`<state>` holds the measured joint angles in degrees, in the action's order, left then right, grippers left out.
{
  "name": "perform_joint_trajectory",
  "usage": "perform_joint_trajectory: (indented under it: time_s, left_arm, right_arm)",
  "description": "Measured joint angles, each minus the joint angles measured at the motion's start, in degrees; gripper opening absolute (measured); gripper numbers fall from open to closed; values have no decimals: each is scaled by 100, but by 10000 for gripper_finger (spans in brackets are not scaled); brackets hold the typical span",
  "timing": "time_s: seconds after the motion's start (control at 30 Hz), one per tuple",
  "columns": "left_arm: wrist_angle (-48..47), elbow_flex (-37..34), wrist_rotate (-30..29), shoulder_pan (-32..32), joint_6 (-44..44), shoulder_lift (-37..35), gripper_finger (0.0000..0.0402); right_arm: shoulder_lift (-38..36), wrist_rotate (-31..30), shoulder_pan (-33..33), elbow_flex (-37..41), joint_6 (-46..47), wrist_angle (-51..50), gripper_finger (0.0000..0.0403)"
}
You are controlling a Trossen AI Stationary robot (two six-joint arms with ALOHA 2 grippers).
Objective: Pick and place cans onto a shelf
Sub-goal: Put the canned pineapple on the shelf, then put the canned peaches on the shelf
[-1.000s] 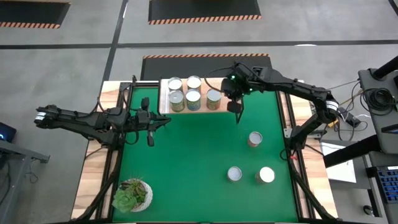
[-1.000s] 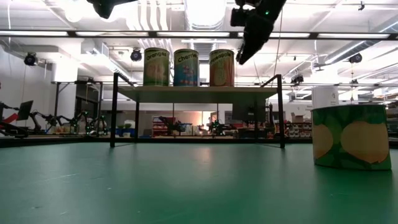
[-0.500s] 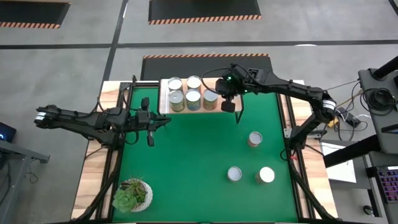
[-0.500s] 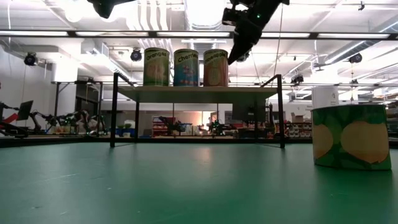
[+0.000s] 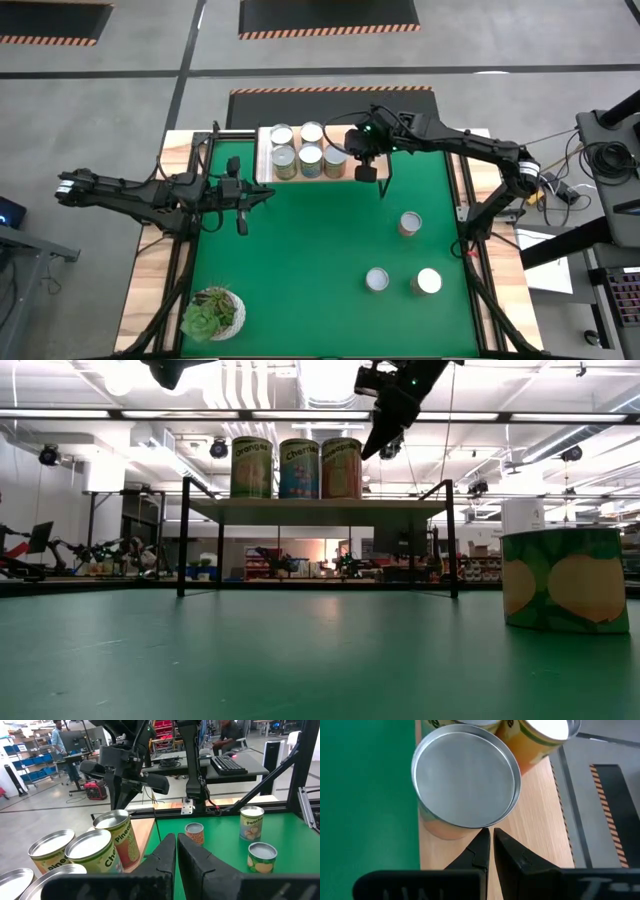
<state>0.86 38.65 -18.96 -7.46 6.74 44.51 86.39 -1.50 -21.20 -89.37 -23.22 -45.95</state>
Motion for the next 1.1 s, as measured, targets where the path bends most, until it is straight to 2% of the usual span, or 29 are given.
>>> perform_joint_trajectory:
  time_s: [0.27,0.43,0.73,0.83,0.97,1.1]
  left_arm:
    - [0,0,2,0,-20,0,0]
    - [-2,0,1,0,-20,0,0]
    - [-22,0,2,0,-22,2,0]
    - [-33,0,1,0,-36,0,0]
    - [-46,0,0,0,-81,0,0]
    - [-48,0,2,0,-117,0,0]
  right_arm:
    - [-18,-68,47,-92,197,-165,12]
    - [-179,-601,212,-224,267,-379,12]
    - [-719,-531,813,-305,815,-640,12]
    - [-840,-205,1096,-305,1434,-983,12]
    - [-879,627,1442,-213,2638,-1745,12]
    - [-841,747,1838,216,3816,-2606,12]
